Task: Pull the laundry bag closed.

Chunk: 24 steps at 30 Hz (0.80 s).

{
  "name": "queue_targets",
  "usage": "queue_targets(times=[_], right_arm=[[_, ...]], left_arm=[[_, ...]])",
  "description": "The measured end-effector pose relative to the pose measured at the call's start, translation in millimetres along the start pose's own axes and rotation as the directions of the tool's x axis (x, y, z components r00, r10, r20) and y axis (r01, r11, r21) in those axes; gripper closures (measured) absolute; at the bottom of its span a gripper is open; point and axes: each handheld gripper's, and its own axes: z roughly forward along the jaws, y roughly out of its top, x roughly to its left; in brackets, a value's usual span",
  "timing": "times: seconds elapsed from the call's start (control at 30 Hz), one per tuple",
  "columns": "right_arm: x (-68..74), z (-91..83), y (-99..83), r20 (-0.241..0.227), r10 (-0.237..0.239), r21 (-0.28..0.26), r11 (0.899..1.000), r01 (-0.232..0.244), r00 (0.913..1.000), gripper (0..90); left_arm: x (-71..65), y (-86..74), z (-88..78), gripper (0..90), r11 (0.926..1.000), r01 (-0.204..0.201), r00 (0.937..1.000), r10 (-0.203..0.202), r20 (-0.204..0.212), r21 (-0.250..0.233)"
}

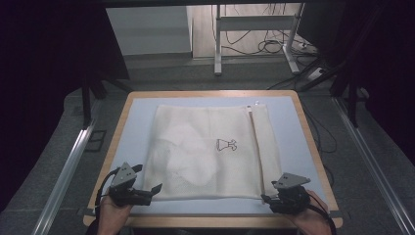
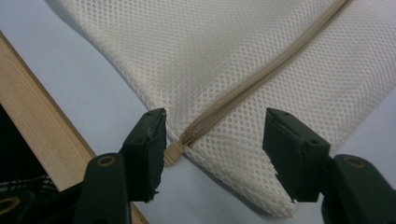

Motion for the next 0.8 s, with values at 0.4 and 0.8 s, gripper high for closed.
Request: queue_targets(times=[0.4, 0.8], right_arm=[[11.7, 13.1, 0.2, -0.033, -0.09, 0.058, 0.994, 0.091, 0.9954, 47.0], [16.5, 16.5, 0.9, 0.012, -0.148, 0.127, 0.981, 0.145, 0.989, 54.4]], left_arm=[[-1.8, 0.3, 1.4, 1.5, 0.9998, -0.015, 0.9999, 0.015, -0.003, 0.01], [-2.8, 0.5, 2.0, 1.5, 0.9995, -0.026, 0.9996, 0.026, -0.004, 0.015]])
